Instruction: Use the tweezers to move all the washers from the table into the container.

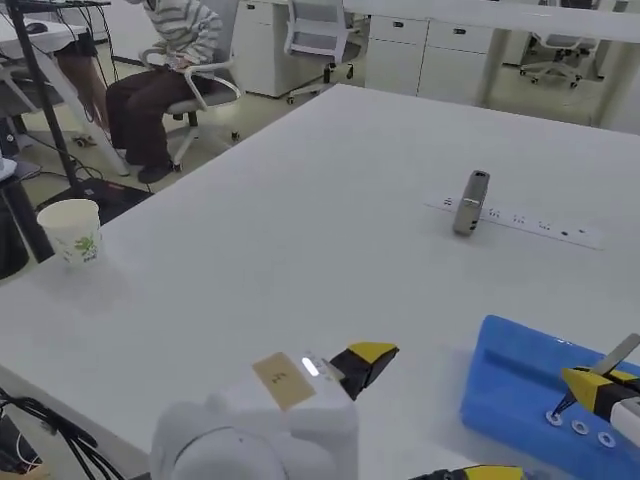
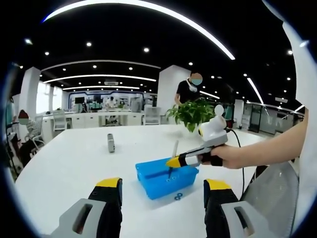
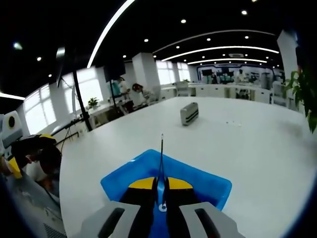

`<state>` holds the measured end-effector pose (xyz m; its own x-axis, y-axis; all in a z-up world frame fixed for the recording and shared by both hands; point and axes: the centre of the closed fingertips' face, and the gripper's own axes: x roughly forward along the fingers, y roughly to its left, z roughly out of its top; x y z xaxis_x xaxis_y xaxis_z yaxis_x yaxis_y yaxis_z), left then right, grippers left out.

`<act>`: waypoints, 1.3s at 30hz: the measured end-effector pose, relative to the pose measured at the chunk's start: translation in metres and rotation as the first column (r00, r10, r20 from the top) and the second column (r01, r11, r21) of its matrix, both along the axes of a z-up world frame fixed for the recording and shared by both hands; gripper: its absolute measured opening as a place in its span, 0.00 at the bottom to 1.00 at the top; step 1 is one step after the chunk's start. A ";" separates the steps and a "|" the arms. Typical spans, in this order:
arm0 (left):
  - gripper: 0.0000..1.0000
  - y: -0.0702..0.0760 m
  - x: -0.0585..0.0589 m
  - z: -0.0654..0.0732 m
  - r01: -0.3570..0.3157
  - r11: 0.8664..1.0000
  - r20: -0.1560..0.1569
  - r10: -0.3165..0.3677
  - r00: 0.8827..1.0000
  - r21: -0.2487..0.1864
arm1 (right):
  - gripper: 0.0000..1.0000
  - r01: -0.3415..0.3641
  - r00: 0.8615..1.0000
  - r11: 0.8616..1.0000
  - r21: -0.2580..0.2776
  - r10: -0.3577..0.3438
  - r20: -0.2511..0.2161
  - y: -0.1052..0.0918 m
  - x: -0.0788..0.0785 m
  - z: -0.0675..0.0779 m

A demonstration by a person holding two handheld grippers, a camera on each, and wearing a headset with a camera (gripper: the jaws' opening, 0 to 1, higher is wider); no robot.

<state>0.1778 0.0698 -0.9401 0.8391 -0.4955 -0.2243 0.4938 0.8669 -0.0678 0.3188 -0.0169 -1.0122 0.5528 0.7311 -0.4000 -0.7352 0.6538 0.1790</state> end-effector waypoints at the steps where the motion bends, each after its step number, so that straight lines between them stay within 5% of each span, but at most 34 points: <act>1: 0.66 0.000 0.000 0.000 0.001 1.000 0.001 -0.001 1.000 0.004 | 0.04 0.001 1.000 1.000 -0.001 -0.001 0.002 -0.001 0.000 0.002; 13: 0.66 0.002 0.000 0.001 -0.008 1.000 0.003 0.008 1.000 -0.006 | 0.04 -0.015 0.999 0.998 0.065 0.012 0.037 -0.001 -0.020 0.035; 27: 0.65 0.001 0.000 0.000 -0.002 1.000 0.000 0.002 1.000 -0.005 | 0.03 -0.079 0.997 0.990 0.120 0.078 0.018 0.006 -0.060 0.045; 34: 0.65 0.001 -0.001 -0.001 0.000 1.000 -0.002 0.000 1.000 -0.005 | 0.01 -0.143 0.988 0.990 -0.001 0.143 0.061 0.008 -0.072 0.023; 39: 0.64 0.001 -0.001 -0.001 0.000 1.000 -0.004 0.000 1.000 -0.004 | 0.01 -0.199 0.972 0.975 -0.095 0.209 0.110 0.010 -0.076 0.002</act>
